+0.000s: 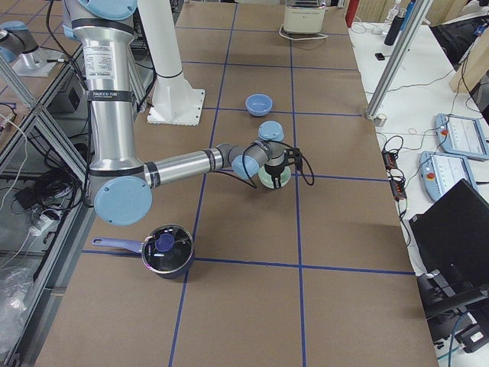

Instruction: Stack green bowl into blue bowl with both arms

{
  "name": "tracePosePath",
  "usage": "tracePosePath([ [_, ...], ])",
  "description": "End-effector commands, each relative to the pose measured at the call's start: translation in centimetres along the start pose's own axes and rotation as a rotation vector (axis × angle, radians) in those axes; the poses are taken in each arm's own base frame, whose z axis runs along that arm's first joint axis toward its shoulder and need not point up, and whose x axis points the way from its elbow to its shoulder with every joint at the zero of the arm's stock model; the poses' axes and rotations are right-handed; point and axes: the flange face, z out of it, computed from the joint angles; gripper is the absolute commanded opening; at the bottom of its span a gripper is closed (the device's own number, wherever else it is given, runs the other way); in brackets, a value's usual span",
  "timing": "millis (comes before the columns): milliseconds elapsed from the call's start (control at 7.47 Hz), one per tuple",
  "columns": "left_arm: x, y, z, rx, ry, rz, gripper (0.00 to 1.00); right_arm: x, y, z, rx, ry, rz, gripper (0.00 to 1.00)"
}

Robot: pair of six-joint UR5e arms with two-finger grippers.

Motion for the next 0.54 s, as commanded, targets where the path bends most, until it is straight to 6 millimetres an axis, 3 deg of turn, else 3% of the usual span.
tracePosePath([
  [0, 0.5, 0.9, 0.2, 0.034, -0.001, -0.090, 0.98, -8.5, -4.3, -4.9, 0.023, -0.051, 0.138, 0.00],
  [134, 0.8, 0.8, -0.1, 0.040, -0.002, -0.083, 0.98, -14.4, -5.2, -6.1, 0.008, -0.071, 0.218, 0.00],
  [402, 1.0, 0.9, -0.2, 0.042, -0.002, -0.082, 0.98, -24.7, -4.1, -5.6, -0.010, -0.104, 0.343, 0.00],
])
